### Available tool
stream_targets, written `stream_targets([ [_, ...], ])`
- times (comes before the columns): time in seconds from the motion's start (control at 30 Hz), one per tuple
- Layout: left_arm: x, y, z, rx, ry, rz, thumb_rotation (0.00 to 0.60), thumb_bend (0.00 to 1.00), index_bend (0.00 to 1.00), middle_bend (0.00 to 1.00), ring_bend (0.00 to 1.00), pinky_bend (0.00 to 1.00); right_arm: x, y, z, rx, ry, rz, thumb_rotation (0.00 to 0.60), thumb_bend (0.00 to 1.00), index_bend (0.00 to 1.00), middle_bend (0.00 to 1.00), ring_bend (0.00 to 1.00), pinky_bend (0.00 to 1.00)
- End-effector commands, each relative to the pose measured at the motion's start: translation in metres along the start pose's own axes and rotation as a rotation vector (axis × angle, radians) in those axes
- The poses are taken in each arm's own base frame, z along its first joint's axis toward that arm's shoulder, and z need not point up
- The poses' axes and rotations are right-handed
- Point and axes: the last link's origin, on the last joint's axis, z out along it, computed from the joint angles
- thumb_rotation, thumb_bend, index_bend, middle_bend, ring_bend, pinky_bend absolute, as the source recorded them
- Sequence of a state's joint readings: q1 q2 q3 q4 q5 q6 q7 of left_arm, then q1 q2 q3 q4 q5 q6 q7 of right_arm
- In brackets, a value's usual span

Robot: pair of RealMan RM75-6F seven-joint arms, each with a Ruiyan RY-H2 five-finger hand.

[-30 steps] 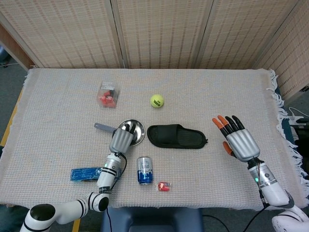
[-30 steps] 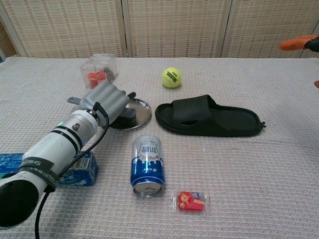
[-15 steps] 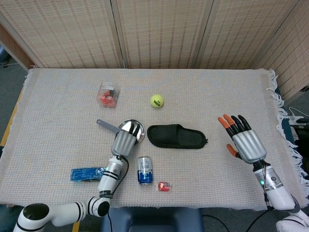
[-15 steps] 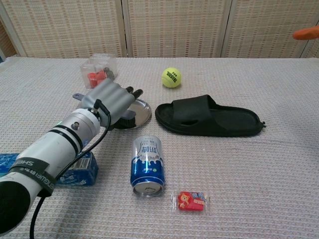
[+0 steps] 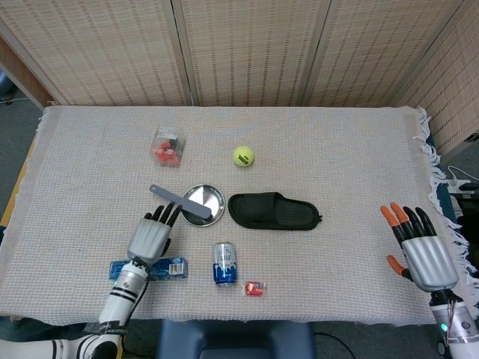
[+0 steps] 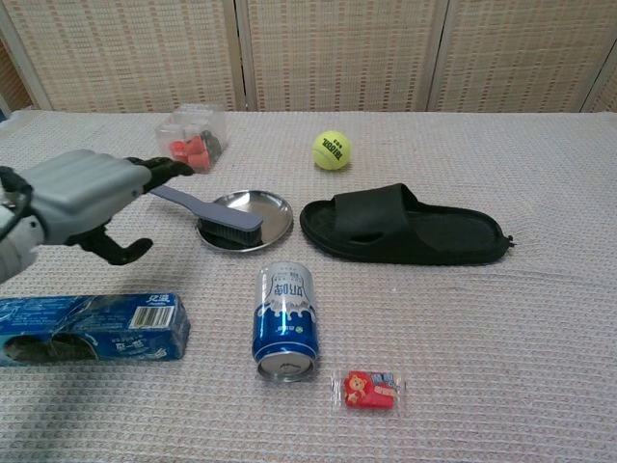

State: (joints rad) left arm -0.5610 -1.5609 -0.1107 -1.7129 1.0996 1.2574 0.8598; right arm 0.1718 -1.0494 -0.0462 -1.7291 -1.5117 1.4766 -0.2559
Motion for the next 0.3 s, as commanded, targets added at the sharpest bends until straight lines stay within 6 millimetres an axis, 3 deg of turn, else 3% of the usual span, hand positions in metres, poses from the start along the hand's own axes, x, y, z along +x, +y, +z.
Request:
stream_targets([
  [0.03, -0.011, -0.119, -0.136, 0.167, 0.017, -0.336, 0.6, 0.4, 0.0, 0.01, 0.0, 0.14, -0.003, 0.017, -0.039, -0.045, 0.023, 0.007, 0.6, 0.17, 0.0, 0.0, 0.0, 0.0],
  [0.13, -0.018, -0.148, -0.171, 0.213, 0.082, -0.391, 0.6, 0.37, 0.0, 0.0, 0.0, 0.14, -0.011, 0.022, -0.051, -0.064, 0.05, 0.024, 0.6, 0.16, 0.0, 0.0, 0.0, 0.0],
  [0.3, -0.007, -0.155, -0.182, 0.179, 0.161, -0.335, 0.6, 0.35, 0.0, 0.0, 0.0, 0.13, -0.016, 0.015, -0.05, -0.01, 0.074, 0.006, 0.6, 0.16, 0.0, 0.0, 0.0, 0.0],
])
